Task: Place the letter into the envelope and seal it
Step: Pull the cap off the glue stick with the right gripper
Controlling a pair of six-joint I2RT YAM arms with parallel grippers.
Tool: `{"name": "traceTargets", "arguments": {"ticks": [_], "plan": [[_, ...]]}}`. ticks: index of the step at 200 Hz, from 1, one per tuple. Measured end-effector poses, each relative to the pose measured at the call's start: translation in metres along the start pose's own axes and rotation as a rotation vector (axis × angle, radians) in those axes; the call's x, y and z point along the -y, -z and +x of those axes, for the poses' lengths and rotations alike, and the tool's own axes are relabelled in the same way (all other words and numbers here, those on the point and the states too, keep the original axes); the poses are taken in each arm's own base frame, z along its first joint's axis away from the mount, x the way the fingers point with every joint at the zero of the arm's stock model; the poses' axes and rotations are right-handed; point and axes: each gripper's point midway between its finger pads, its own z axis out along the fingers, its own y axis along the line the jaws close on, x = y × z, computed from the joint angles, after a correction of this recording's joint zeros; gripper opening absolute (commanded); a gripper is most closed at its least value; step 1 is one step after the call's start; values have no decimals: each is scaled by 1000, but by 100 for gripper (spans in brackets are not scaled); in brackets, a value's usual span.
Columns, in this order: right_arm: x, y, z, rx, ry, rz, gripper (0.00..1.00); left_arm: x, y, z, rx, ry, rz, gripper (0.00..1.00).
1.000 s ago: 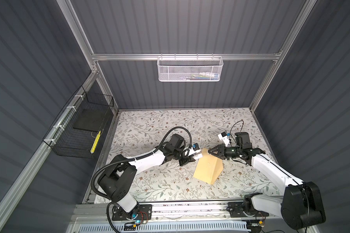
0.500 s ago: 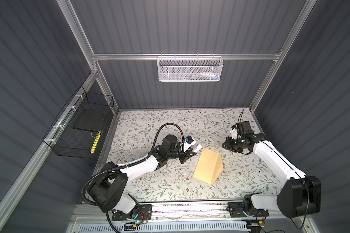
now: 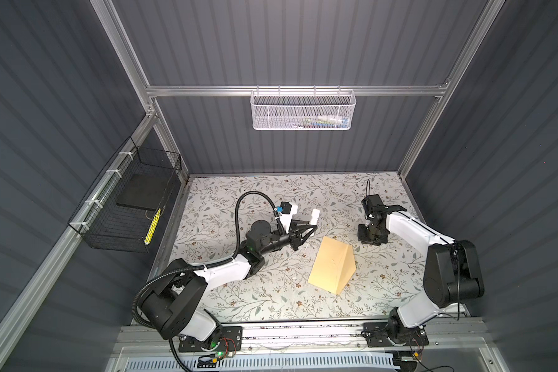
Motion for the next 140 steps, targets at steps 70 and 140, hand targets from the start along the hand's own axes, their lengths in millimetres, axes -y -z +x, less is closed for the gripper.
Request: {"name": "traceTargets", "arguments": {"ticks": [70, 140], "plan": [[-3, -13, -3, -11, 7, 1, 60, 5, -1, -13, 65, 79, 10, 0], [-24, 79, -33, 310, -13, -222, 80, -2, -2, -18, 101, 203, -17, 0]]}}
